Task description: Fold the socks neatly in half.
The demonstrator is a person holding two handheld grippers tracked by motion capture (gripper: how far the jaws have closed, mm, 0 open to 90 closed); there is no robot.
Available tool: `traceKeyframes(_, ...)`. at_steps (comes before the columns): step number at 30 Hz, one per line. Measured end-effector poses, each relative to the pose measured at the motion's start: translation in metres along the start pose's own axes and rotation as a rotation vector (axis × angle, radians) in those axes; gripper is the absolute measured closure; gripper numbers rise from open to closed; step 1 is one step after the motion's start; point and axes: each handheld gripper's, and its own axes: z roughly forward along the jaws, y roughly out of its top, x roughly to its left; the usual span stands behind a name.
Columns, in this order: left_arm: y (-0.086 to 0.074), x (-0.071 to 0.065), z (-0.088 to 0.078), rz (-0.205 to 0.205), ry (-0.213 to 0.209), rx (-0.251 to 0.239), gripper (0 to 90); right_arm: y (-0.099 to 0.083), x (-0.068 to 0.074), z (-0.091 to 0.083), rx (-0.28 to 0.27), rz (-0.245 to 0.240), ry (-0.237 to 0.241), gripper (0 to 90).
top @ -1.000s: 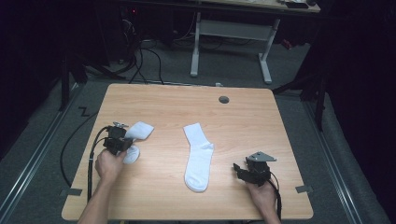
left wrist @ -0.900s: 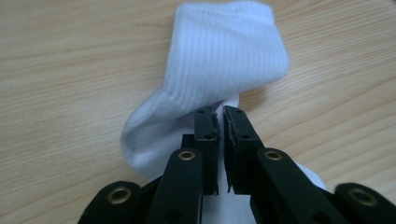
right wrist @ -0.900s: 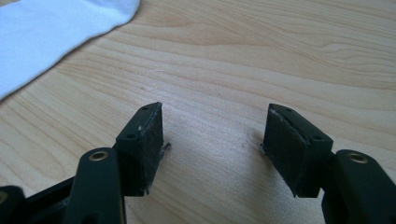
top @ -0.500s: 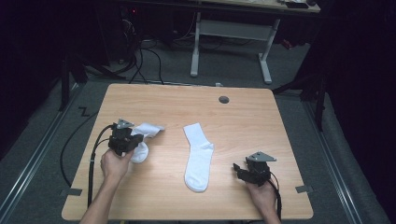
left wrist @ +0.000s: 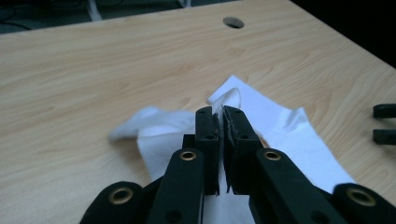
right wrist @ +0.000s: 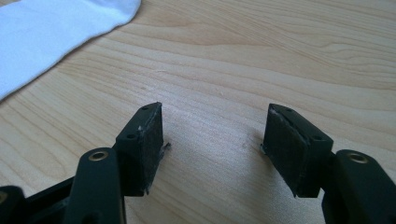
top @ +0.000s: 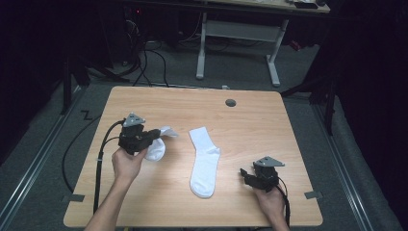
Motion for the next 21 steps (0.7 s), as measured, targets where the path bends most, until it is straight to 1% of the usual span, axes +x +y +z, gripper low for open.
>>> traceKeyframes(1, 0.007, -0.004, 0.002, 0.001, -0.01, -0.008, 85.4, 0.0, 0.0, 0.0, 0.0, 0.0, 0.0, 37.9)
traceKeyframes(2, 0.007, -0.004, 0.002, 0.001, -0.01, -0.008, 85.4, 0.0, 0.0, 0.0, 0.0, 0.0, 0.0, 37.9)
traceKeyframes(3, 0.012, -0.007, 0.005, 0.002, -0.018, -0.014, 85.4, 0.0, 0.0, 0.0, 0.0, -0.001, 0.0, 37.9)
traceKeyframes(4, 0.012, -0.007, 0.005, 0.002, -0.018, -0.014, 85.4, 0.0, 0.0, 0.0, 0.0, -0.001, 0.0, 37.9)
traceKeyframes(5, 0.017, -0.009, 0.008, 0.0, -0.027, -0.015, 85.4, 0.0, 0.0, 0.0, 0.0, -0.001, 0.0, 37.9)
traceKeyframes(9, 0.024, -0.01, 0.013, -0.012, -0.04, -0.022, 85.5, 0.0, 0.0, 0.0, 0.0, 0.0, 0.0, 37.9)
traceKeyframes(11, 0.028, -0.01, 0.015, -0.029, -0.056, -0.033, 85.5, 0.0, 0.0, 0.0, 0.0, -0.001, 0.0, 37.9)
traceKeyframes(13, 0.036, -0.011, 0.017, -0.037, -0.068, -0.047, 85.5, 0.0, 0.0, 0.0, 0.0, -0.001, 0.0, 37.9)
traceKeyframes(14, 0.036, -0.011, 0.017, -0.037, -0.068, -0.047, 85.5, 0.0, 0.0, 0.0, 0.0, -0.001, 0.0, 37.9)
traceKeyframes(15, 0.042, -0.014, 0.019, -0.037, -0.074, -0.053, 85.5, 0.0, 0.0, 0.0, 0.0, -0.001, 0.001, 37.9)
traceKeyframes(18, 0.046, -0.016, 0.023, -0.029, -0.079, -0.054, 85.5, 0.0, 0.0, 0.0, 0.0, 0.0, 0.0, 37.9)
traceKeyframes(21, 0.054, -0.023, 0.029, -0.024, -0.09, -0.065, 85.6, 0.0, 0.0, 0.0, 0.0, 0.0, 0.0, 37.9)
